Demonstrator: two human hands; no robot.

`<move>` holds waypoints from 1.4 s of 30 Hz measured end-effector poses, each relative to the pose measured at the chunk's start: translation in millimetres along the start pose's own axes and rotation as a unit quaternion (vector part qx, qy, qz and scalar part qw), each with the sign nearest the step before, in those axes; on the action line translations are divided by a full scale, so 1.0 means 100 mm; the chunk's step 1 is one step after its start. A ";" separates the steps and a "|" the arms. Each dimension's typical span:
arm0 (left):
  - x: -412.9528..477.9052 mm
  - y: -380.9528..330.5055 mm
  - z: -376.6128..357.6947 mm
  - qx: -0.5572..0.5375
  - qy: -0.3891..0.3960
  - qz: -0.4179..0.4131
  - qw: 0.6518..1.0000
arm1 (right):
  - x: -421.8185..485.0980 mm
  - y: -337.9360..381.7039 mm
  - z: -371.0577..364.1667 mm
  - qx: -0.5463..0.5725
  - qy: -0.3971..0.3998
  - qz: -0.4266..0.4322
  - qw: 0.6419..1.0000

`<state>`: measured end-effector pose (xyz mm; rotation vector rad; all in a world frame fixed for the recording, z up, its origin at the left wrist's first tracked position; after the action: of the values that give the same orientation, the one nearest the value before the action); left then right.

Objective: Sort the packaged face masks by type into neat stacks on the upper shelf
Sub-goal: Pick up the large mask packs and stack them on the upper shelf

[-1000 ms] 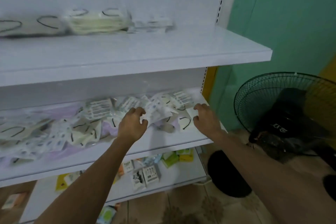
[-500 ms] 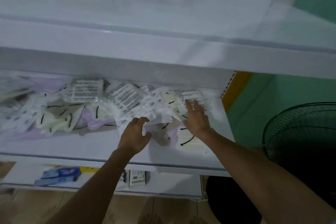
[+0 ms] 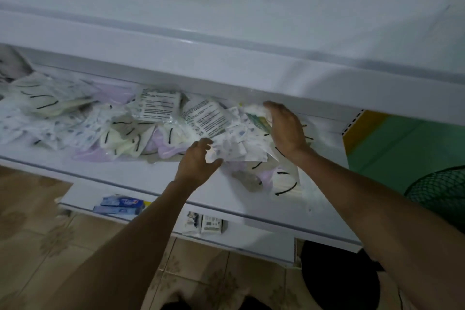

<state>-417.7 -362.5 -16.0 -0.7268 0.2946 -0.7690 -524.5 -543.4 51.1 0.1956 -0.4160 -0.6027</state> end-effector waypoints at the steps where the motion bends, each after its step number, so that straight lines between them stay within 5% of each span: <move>1: 0.02 0.01 0.08 -0.024 -0.012 0.017 1.000 | 0.08 0.14 0.04 0.006 0.007 -0.011 1.000; 4: 0.04 0.14 0.33 -0.070 -0.045 0.059 0.995 | 0.24 0.50 -0.04 0.061 0.045 -0.074 0.994; 8: -0.02 0.39 0.63 -0.097 -0.055 0.082 0.990 | 0.21 0.84 -0.33 0.289 0.071 -0.169 0.940; 11: -0.12 0.68 0.76 -0.127 -0.016 0.114 0.985 | 0.11 1.14 -0.66 0.331 0.134 -0.205 0.911; 15: -0.20 1.16 1.01 -0.124 -0.047 0.209 0.969 | 0.06 1.40 -1.07 0.396 0.121 -0.275 0.868; 19: -0.38 1.73 1.17 -0.114 -0.101 0.382 0.911 | -0.10 1.61 -1.58 0.530 0.106 -0.430 0.723; 22: -0.39 1.98 0.98 -0.323 -0.084 0.414 0.847 | -0.24 1.87 -1.89 0.566 0.164 -0.477 0.652; 24: -0.37 2.10 0.99 -0.385 -0.109 0.397 0.826 | -0.27 1.96 -1.92 0.534 0.198 -0.459 0.682; 27: -0.29 2.25 1.14 -0.367 -0.149 0.366 0.842 | -0.15 1.95 -1.75 0.306 0.276 -0.263 0.872; 29: -0.24 2.27 1.18 -0.370 -0.143 0.354 0.847 | -0.06 1.94 -1.68 0.131 0.293 -0.111 0.941; 36: -0.14 2.24 1.37 -0.292 -0.129 0.316 0.893 | 0.19 1.66 -1.96 -0.213 0.270 0.074 0.936; 42: -0.24 2.55 1.47 -0.286 -0.110 0.321 0.896 | 0.29 1.37 -2.21 -0.212 0.289 0.031 0.933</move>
<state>-228.2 -147.5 -86.8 -1.1769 0.5312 0.0526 -337.5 -436.6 -97.7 -0.0588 0.2806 -0.5295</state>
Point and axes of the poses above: each hand's wrist, its own x-axis towards the middle knuckle, its own z-axis out of the back of the hand, y = z × x, the point moved 9 cm from there along x, towards the middle knuckle, and after that the axes turned 1 degree about x, right-handed, at the moved point
